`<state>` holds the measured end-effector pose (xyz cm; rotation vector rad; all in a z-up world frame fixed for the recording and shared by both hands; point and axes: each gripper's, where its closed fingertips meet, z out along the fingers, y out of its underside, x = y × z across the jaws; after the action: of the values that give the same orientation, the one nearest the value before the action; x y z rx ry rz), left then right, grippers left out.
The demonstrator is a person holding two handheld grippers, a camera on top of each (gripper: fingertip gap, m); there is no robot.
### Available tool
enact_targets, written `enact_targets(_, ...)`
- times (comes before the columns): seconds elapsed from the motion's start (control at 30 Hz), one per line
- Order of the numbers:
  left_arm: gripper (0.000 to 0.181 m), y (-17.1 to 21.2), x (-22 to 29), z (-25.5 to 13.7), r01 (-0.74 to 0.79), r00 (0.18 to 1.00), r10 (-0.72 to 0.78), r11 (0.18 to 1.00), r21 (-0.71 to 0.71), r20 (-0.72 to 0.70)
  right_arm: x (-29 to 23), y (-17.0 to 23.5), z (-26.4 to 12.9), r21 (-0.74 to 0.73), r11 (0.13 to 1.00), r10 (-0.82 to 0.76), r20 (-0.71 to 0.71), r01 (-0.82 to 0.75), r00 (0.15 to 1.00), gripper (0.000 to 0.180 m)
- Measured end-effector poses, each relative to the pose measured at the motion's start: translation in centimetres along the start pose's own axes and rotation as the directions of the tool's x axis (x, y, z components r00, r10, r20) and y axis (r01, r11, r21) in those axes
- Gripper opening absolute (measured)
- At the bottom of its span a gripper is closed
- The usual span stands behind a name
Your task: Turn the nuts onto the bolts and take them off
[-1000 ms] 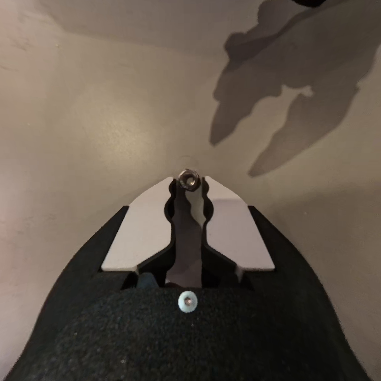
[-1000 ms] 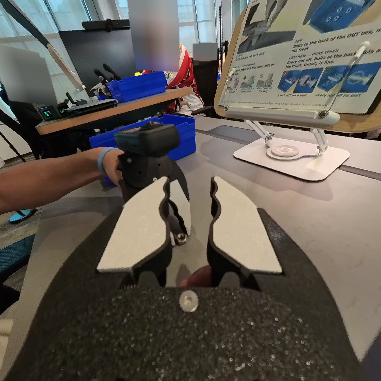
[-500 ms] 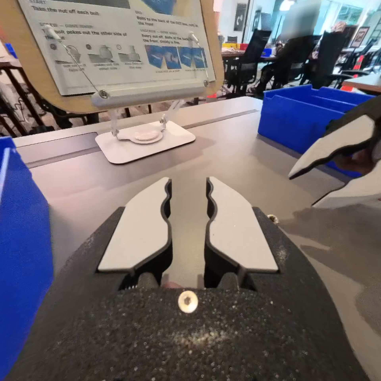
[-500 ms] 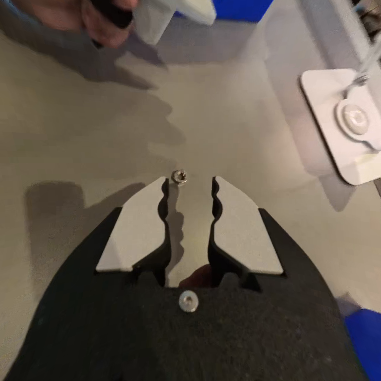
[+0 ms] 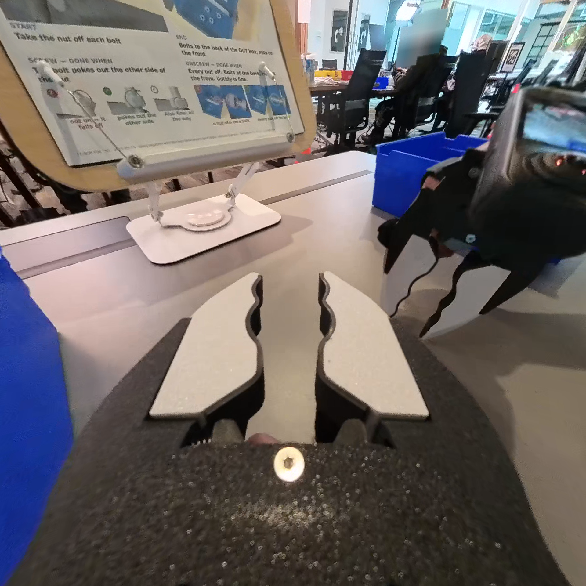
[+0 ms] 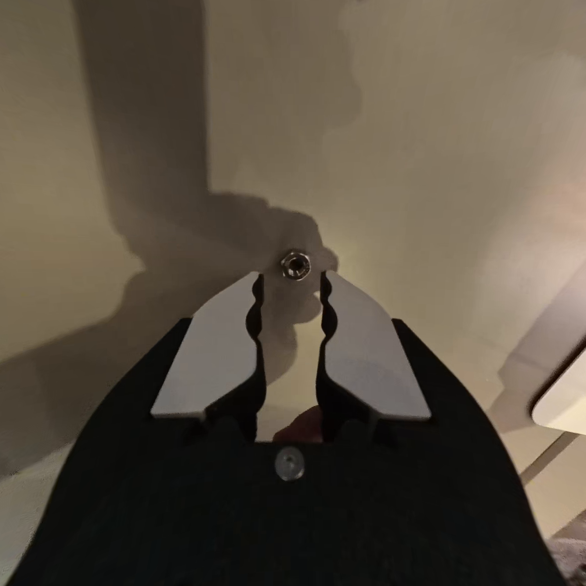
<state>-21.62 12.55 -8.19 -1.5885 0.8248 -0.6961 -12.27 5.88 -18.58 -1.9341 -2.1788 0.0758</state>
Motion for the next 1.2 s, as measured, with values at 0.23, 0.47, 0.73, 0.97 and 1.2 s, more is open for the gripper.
enact_targets(0.23,0.034,0.5,-0.3,0.2,-0.003,1.0,0.003,1.0,-0.023,0.0,0.3,-0.2,0.8,0.009,0.998,-0.057,0.016,0.057,0.998,0.028)
enact_targets(0.47,0.033,1.0,-0.5,0.5,-0.03,0.999,0.03,0.999,-0.039,0.013,1.1,-2.8,-2.0,0.193,0.981,-0.009,-0.122,0.032,0.992,0.017)
enact_targets(0.73,0.032,0.6,-1.1,0.3,-0.005,0.999,0.006,1.0,-0.018,0.045,3.2,0.8,-17.0,0.526,0.84,0.506,-0.674,-0.13,0.538,0.017)
enact_targets(0.97,0.031,0.3,-1.8,0.1,0.033,0.997,-0.034,0.999,0.002,0.076,-3.3,21.3,-26.0,0.841,0.344,0.871,-0.452,-0.417,-0.193,0.017)
enact_targets(1.2,0.032,1.1,-1.0,0.6,0.001,0.998,0.001,0.999,-0.037,0.056,-8.1,29.2,-10.7,0.316,0.119,0.958,-0.286,-0.941,0.025,0.018)
